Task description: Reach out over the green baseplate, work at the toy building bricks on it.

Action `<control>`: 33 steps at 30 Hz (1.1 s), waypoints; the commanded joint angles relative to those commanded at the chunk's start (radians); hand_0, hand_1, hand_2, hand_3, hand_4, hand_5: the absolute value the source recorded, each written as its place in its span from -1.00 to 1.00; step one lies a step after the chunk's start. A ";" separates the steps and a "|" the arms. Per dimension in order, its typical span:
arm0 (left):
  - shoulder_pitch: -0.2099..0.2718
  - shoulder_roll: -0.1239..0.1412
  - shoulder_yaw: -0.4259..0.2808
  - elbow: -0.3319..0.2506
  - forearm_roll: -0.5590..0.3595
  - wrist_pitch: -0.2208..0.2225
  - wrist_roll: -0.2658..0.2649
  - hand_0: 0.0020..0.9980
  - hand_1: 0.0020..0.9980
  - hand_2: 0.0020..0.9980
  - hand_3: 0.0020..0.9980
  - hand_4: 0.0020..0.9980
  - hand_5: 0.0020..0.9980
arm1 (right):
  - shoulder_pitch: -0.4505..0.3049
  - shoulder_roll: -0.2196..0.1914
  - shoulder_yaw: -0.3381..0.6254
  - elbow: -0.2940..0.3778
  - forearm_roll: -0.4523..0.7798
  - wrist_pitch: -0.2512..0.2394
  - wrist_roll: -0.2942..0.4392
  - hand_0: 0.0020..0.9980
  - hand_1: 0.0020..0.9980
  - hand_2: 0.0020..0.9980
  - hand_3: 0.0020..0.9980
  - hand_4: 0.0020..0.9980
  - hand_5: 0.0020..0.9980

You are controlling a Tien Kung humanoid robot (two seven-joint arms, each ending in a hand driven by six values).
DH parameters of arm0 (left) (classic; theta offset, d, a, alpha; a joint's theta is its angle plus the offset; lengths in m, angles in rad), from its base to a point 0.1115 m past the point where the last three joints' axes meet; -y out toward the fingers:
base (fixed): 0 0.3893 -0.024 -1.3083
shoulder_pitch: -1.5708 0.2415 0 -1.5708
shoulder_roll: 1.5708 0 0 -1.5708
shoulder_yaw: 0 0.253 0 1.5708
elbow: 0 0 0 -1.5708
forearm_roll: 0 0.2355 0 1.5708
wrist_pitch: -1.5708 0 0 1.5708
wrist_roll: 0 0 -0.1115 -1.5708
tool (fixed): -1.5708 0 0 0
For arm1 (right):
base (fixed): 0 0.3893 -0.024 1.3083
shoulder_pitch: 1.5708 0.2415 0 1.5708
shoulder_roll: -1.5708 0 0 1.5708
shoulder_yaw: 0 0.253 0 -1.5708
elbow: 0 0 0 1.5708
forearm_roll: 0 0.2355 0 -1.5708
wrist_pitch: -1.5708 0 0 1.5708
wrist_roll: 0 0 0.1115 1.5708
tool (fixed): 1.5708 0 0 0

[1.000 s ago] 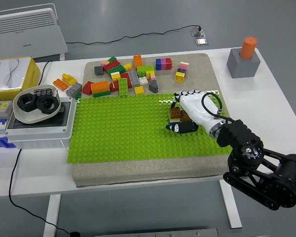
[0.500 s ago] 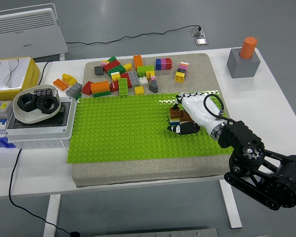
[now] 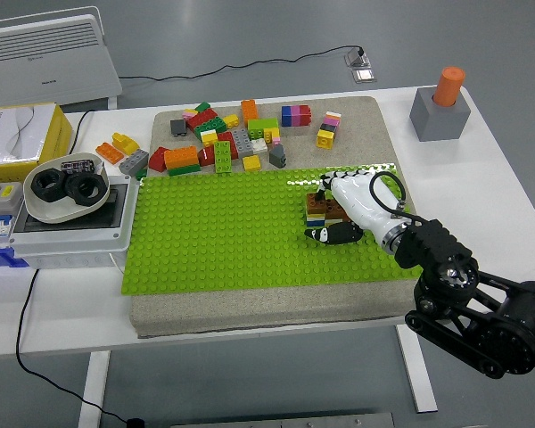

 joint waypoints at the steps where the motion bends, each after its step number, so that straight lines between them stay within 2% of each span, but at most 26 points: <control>1: 0.000 0.000 0.000 0.000 0.000 0.000 0.000 0.52 0.41 0.25 0.04 0.03 -0.30 | 0.001 0.001 -0.002 -0.001 0.003 0.000 -0.001 0.66 0.69 0.77 0.25 0.79 0.09; 33: -0.003 0.000 -0.002 0.000 -0.001 0.005 -0.003 0.52 0.41 0.25 0.04 0.03 -0.29 | 0.011 0.009 -0.018 -0.026 0.014 0.001 -0.004 0.66 0.69 0.77 0.25 0.78 0.09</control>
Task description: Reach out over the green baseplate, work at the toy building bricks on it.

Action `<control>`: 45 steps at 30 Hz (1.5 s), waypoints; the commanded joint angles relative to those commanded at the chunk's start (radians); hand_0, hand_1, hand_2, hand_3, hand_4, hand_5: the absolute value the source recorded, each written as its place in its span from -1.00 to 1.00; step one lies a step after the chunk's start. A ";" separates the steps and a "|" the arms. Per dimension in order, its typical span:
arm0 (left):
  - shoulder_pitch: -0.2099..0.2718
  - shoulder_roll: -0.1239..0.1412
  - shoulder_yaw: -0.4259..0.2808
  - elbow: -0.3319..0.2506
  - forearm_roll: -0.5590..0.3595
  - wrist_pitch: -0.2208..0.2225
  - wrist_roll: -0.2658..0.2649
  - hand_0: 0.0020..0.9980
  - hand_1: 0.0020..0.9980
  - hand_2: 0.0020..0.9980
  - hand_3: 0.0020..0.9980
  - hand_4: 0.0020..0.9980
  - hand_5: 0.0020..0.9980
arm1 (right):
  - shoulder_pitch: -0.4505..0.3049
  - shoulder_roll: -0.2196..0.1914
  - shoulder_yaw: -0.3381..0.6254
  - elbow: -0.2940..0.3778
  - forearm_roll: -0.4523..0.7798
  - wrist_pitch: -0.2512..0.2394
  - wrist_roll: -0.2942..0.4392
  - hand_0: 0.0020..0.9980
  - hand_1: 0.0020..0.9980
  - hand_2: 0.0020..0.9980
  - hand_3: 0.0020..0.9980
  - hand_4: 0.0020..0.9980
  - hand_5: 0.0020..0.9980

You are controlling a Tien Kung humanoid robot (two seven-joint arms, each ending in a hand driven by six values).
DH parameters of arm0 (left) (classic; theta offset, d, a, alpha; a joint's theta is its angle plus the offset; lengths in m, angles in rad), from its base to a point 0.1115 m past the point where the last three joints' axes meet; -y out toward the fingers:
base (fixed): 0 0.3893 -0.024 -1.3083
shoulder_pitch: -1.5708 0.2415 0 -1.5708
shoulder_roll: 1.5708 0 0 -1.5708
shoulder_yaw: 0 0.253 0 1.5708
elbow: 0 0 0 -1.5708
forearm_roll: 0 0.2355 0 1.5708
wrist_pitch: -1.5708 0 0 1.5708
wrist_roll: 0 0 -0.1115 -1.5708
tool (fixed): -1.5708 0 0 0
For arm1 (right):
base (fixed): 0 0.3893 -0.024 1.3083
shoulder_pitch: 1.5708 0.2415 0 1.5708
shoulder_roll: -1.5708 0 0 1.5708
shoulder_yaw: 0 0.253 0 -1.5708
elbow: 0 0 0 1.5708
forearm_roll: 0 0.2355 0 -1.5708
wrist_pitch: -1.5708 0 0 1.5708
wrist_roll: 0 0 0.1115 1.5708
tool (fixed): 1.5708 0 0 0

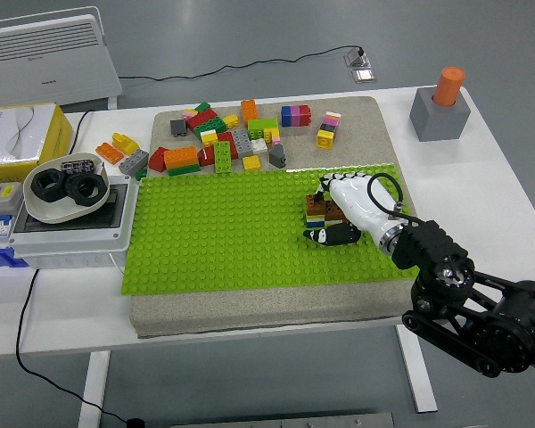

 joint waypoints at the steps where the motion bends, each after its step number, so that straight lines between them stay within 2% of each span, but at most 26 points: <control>1: 0.000 0.000 0.000 0.000 0.000 0.000 0.000 0.52 0.41 0.25 0.04 0.03 -0.29 | 0.000 0.000 0.000 -0.001 0.000 0.000 0.000 0.66 0.69 0.77 0.25 0.78 0.09; 19: 0.001 -0.001 0.000 0.000 0.000 0.001 0.001 0.52 0.41 0.25 0.04 0.03 -0.30 | -0.002 -0.006 0.006 0.011 0.005 -0.001 -0.003 0.66 0.69 0.77 0.25 0.78 0.09; 34: 0.004 -0.002 0.003 0.000 0.000 0.000 0.004 0.52 0.41 0.25 0.04 0.03 -0.30 | -0.009 -0.009 0.036 0.027 0.047 -0.028 0.025 0.65 0.69 0.77 0.26 0.78 0.07; 41: 0.003 -0.004 0.005 0.000 -0.003 0.005 0.007 0.52 0.41 0.25 0.04 0.03 -0.31 | -0.078 -0.031 0.111 0.103 0.080 -0.076 0.063 0.63 0.66 0.75 0.28 0.76 0.04; 45: 0.006 -0.006 0.008 0.000 -0.013 0.009 0.007 0.52 0.41 0.25 0.04 0.03 -0.31 | -0.171 -0.058 0.187 0.174 0.156 -0.151 0.129 0.63 0.66 0.75 0.28 0.76 0.04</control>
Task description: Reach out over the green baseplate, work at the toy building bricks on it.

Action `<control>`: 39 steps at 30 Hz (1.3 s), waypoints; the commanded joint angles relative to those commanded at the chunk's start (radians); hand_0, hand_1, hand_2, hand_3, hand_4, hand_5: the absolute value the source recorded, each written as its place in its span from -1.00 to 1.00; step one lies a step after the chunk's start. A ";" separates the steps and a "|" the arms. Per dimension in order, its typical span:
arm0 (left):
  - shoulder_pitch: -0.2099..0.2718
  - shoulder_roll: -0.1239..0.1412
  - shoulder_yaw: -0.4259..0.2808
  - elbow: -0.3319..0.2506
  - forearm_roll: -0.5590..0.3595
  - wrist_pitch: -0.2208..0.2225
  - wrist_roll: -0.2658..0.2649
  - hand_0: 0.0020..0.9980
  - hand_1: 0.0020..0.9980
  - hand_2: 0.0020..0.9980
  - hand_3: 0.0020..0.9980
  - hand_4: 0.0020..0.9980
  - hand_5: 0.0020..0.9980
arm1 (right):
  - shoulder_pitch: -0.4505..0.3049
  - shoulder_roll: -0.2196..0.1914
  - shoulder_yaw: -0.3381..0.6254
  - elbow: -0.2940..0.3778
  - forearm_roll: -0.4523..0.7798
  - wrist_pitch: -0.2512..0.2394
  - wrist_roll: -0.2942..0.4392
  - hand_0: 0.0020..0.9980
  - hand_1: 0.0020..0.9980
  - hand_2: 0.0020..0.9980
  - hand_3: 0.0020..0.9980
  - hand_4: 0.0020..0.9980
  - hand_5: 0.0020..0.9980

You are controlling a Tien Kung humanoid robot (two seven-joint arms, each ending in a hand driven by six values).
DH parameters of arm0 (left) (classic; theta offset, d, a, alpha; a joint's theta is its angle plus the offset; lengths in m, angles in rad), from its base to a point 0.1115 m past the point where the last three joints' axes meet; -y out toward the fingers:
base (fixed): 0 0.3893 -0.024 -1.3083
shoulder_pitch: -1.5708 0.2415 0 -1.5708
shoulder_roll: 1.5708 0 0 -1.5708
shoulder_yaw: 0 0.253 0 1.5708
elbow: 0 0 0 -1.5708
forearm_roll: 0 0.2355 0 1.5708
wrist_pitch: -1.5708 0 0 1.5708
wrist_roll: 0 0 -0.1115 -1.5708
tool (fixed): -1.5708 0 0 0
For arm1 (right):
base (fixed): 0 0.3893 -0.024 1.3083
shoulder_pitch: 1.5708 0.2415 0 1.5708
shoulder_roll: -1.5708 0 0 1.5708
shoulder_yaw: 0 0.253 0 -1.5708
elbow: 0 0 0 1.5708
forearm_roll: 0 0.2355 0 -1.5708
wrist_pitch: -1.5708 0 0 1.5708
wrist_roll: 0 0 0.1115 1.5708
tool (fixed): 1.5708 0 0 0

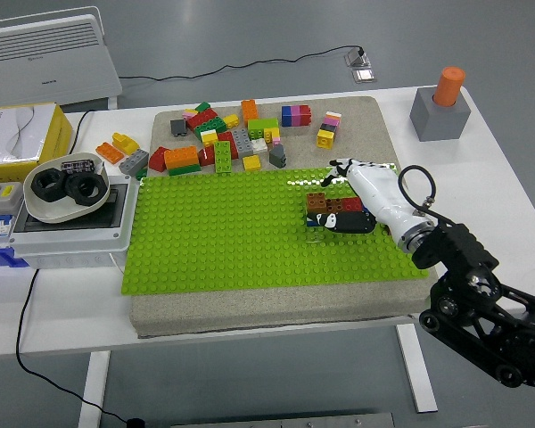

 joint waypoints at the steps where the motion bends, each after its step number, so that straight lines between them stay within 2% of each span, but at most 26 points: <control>1: 0.001 -0.001 0.001 0.000 -0.003 0.001 0.000 0.52 0.41 0.25 0.04 0.03 -0.30 | -0.028 -0.004 0.019 0.008 0.031 -0.026 0.027 0.59 0.59 0.70 0.29 0.73 0.00; 6: 0.004 -0.004 0.002 0.000 0.001 -0.001 0.003 0.52 0.41 0.25 0.04 0.03 -0.30 | -0.128 0.002 0.075 -0.010 0.174 -0.132 0.145 0.59 0.59 0.70 0.29 0.73 0.00; 7: 0.004 -0.004 0.003 0.000 0.003 -0.003 0.004 0.52 0.41 0.26 0.03 0.03 -0.30 | -0.150 0.006 0.093 -0.018 0.215 -0.157 0.177 0.31 0.30 0.44 0.37 0.62 -0.21; 10: 0.004 -0.004 0.007 0.000 0.006 -0.009 0.004 0.52 0.41 0.26 0.03 0.03 -0.30 | -0.175 0.014 0.129 -0.040 0.322 -0.195 0.259 0.31 0.30 0.44 0.37 0.62 -0.21; 12: 0.004 -0.004 0.008 0.000 0.007 -0.011 0.003 0.52 0.41 0.26 0.03 0.03 -0.30 | -0.177 0.017 0.141 -0.048 0.380 -0.202 0.300 0.31 0.30 0.44 0.37 0.62 -0.21; 13: 0.003 -0.004 0.009 0.000 0.008 -0.012 0.003 0.52 0.41 0.26 0.03 0.03 -0.31 | -0.178 0.019 0.148 -0.052 0.411 -0.204 0.321 0.23 0.22 0.37 0.35 0.58 -0.27; 17: 0.003 -0.006 0.014 0.000 0.006 -0.014 0.003 0.52 0.41 0.26 0.03 0.03 -0.31 | -0.179 0.026 0.167 -0.059 0.524 -0.208 0.397 0.23 0.22 0.37 0.35 0.58 -0.27; 25: 0.003 -0.012 0.019 0.000 0.008 -0.015 -0.004 0.52 0.41 0.26 0.02 0.04 -0.32 | -0.195 0.029 0.190 -0.069 0.644 -0.208 0.429 0.24 0.22 0.35 0.28 0.60 -0.21; 36: 0.005 -0.019 0.030 0.000 -0.015 -0.023 -0.023 0.52 0.41 0.27 0.03 0.06 -0.33 | -0.205 0.028 0.255 -0.063 0.645 -0.207 0.432 0.25 0.22 0.35 0.27 0.62 -0.18; 37: 0.004 -0.019 0.031 0.000 -0.014 -0.024 -0.022 0.52 0.41 0.27 0.03 0.08 -0.36 | -0.206 0.026 0.264 -0.062 0.644 -0.207 0.432 0.24 0.22 0.35 0.27 0.58 -0.26; 39: 0.003 -0.019 0.034 0.000 -0.014 -0.026 -0.020 0.52 0.41 0.27 0.03 0.08 -0.36 | -0.207 0.021 0.276 -0.061 0.645 -0.207 0.432 0.24 0.22 0.35 0.27 0.58 -0.26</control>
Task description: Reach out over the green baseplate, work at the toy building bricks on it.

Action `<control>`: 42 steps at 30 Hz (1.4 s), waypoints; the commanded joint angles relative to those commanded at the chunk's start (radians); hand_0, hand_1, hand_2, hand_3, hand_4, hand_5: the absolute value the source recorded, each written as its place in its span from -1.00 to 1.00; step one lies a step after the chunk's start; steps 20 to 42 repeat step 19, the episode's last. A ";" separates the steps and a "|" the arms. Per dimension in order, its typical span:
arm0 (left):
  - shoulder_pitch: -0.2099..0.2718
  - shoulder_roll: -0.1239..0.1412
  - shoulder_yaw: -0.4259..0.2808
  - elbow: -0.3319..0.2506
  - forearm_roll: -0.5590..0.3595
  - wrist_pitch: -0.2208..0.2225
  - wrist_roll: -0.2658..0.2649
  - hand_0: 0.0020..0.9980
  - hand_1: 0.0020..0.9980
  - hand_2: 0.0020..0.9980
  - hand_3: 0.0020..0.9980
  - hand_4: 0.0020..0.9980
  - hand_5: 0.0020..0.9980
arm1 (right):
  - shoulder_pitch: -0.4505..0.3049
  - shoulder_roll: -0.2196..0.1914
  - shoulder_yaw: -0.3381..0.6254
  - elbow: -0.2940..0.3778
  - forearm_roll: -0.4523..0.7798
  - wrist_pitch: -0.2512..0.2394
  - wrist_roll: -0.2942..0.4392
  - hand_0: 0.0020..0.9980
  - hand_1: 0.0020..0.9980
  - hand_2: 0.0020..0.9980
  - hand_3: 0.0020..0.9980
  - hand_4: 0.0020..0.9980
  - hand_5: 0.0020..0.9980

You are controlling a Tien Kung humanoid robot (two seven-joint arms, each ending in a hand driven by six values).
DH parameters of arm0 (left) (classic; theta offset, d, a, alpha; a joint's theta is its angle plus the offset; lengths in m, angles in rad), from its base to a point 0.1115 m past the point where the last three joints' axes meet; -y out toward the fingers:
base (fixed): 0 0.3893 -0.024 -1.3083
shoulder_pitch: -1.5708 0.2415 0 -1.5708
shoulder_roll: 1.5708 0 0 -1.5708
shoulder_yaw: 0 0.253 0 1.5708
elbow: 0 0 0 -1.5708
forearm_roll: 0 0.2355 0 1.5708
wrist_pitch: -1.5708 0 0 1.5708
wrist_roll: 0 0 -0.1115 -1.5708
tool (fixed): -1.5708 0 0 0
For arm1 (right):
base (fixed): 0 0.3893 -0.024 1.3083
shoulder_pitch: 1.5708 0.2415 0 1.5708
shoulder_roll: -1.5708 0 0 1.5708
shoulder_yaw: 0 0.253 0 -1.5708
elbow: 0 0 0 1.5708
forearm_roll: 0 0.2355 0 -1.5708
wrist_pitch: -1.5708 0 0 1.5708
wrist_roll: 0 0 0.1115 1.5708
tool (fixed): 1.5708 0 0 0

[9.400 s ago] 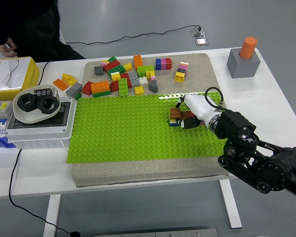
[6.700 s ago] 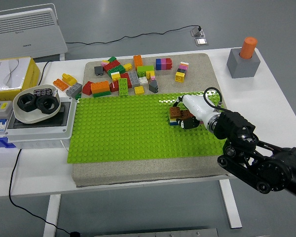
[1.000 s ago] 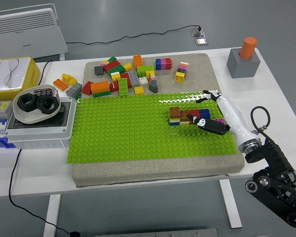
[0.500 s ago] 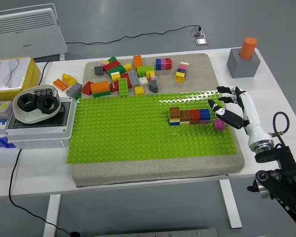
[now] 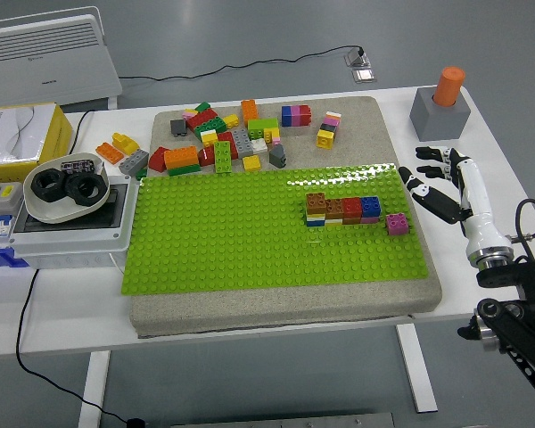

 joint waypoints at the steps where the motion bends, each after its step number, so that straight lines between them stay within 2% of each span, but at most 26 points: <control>1: -0.001 0.000 0.003 0.000 0.000 -0.001 0.001 0.52 0.41 0.27 0.03 0.08 -0.36 | -0.001 -0.003 0.005 0.000 0.001 0.000 0.000 0.24 0.22 0.35 0.27 0.58 -0.26; 5: -0.004 0.000 0.018 0.000 -0.004 -0.003 0.011 0.52 0.41 0.27 0.03 0.10 -0.39 | -0.006 -0.008 0.017 -0.001 0.007 0.000 0.001 0.25 0.22 0.34 0.27 0.54 -0.31; 13: -0.007 0.002 0.040 0.000 -0.011 0.000 0.024 0.52 0.41 0.27 0.03 0.08 -0.37 | -0.011 0.007 0.013 -0.008 0.022 0.000 0.006 0.25 0.21 0.34 0.27 0.53 -0.31; 42: -0.007 0.008 0.038 0.000 -0.011 0.002 0.029 0.52 0.41 0.27 0.01 0.10 -0.35 | -0.008 0.014 0.005 -0.015 0.032 0.001 0.005 0.25 0.21 0.34 0.27 0.53 -0.31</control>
